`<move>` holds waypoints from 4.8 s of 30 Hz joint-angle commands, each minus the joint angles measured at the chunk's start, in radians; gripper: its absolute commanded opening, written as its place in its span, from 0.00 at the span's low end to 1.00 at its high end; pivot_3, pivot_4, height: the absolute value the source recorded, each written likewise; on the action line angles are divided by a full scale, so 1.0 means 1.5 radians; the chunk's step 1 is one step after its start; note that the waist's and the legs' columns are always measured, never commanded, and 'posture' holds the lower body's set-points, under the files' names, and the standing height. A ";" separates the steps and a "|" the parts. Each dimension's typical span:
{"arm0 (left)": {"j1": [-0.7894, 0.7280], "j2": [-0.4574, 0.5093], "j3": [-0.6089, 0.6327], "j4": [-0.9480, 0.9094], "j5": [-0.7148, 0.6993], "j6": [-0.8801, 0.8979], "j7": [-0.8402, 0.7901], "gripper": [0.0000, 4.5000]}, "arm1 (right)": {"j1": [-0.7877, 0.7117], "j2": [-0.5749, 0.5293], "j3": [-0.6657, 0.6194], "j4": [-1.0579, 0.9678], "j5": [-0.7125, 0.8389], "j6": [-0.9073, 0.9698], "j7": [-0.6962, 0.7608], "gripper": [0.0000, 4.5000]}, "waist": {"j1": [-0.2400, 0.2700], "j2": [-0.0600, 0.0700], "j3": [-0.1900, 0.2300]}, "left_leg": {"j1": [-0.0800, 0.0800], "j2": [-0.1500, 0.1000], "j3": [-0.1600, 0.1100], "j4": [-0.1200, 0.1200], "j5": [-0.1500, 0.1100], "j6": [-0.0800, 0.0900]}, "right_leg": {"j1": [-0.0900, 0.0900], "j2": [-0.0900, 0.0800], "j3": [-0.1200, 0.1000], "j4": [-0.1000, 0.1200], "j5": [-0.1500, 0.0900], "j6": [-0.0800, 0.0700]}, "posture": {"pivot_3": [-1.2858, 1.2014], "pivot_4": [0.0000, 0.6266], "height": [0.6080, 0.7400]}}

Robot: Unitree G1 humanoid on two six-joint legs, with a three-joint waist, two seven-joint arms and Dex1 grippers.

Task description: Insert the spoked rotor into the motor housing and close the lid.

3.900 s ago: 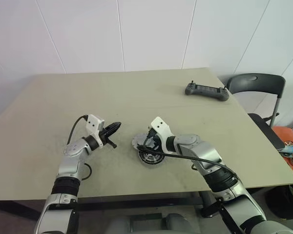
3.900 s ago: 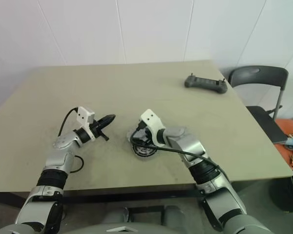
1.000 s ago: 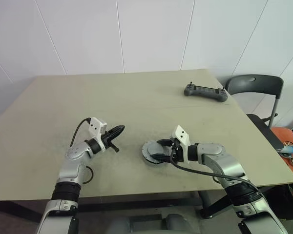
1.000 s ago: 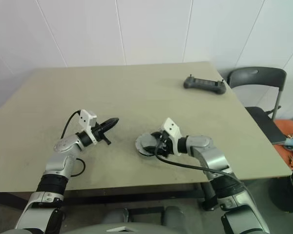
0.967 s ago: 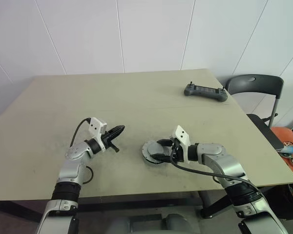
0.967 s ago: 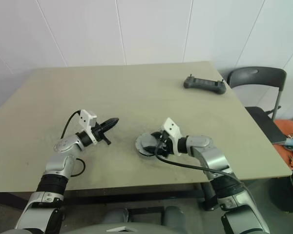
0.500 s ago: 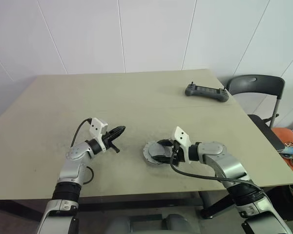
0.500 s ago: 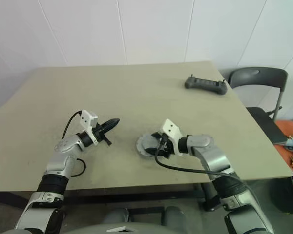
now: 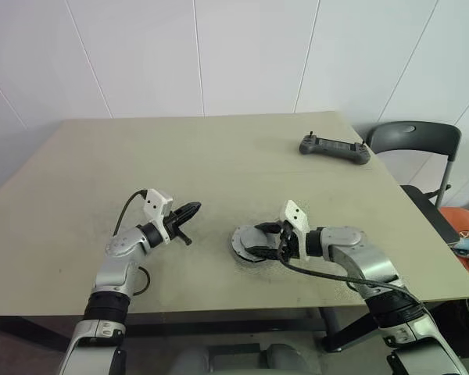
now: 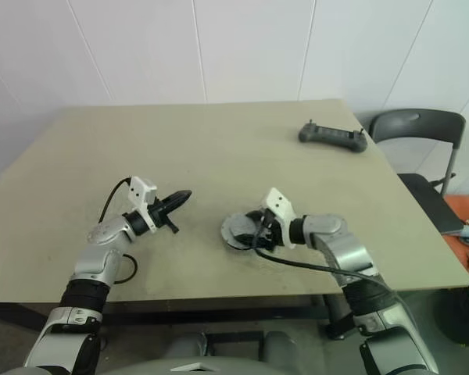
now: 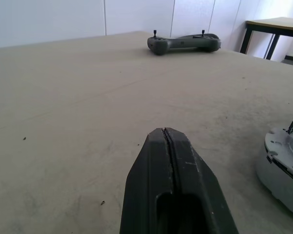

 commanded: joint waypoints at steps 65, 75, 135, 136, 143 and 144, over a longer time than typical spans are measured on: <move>0.028 -0.013 -0.043 -0.080 -0.014 0.013 -0.042 0.00 | 0.010 -0.053 0.081 0.036 -0.105 -0.023 0.004 0.72 | -0.003 -0.002 -0.001 | 0.006 0.001 0.000 -0.001 -0.001 -0.002 | 0.005 -0.002 -0.002 -0.004 0.000 0.000 | 0.52 0.00 1.00; 0.202 -0.022 -0.229 -0.322 0.022 0.054 -0.069 0.00 | -0.002 -0.042 0.087 0.043 -0.106 -0.026 -0.003 0.72 | -0.010 0.000 -0.001 | 0.006 0.002 0.000 0.000 -0.002 -0.003 | 0.003 -0.002 -0.002 -0.005 0.000 0.000 | 0.52 0.00 1.00; -0.219 -0.029 -0.178 0.267 0.138 -0.032 -0.207 0.00 | 0.012 -0.016 0.075 0.038 -0.102 -0.015 -0.040 0.72 | -0.012 -0.001 -0.004 | 0.006 -0.002 -0.001 -0.002 -0.005 0.003 | 0.000 -0.008 -0.009 -0.012 0.007 0.006 | 0.52 0.00 1.00; -0.222 -0.030 -0.178 0.276 0.141 -0.035 -0.205 0.00 | 0.012 -0.016 0.075 0.038 -0.102 -0.014 -0.040 0.72 | -0.012 -0.001 -0.004 | 0.007 -0.002 -0.001 -0.002 -0.005 0.003 | 0.000 -0.008 -0.009 -0.012 0.007 0.006 | 0.52 0.00 1.00; -0.216 -0.024 -0.190 0.281 0.140 -0.026 -0.258 0.00 | 0.013 -0.017 0.075 0.039 -0.103 -0.015 -0.042 0.72 | -0.012 0.000 -0.004 | 0.007 -0.002 -0.001 -0.002 -0.006 0.001 | 0.001 -0.008 -0.009 -0.012 0.007 0.006 | 0.52 0.00 1.00; -0.216 -0.023 -0.187 0.279 0.134 -0.023 -0.271 0.00 | 0.012 -0.016 0.075 0.039 -0.103 -0.015 -0.042 0.72 | -0.012 0.000 -0.004 | 0.007 -0.002 -0.001 -0.002 -0.006 0.001 | 0.001 -0.008 -0.009 -0.012 0.007 0.006 | 0.52 0.00 1.00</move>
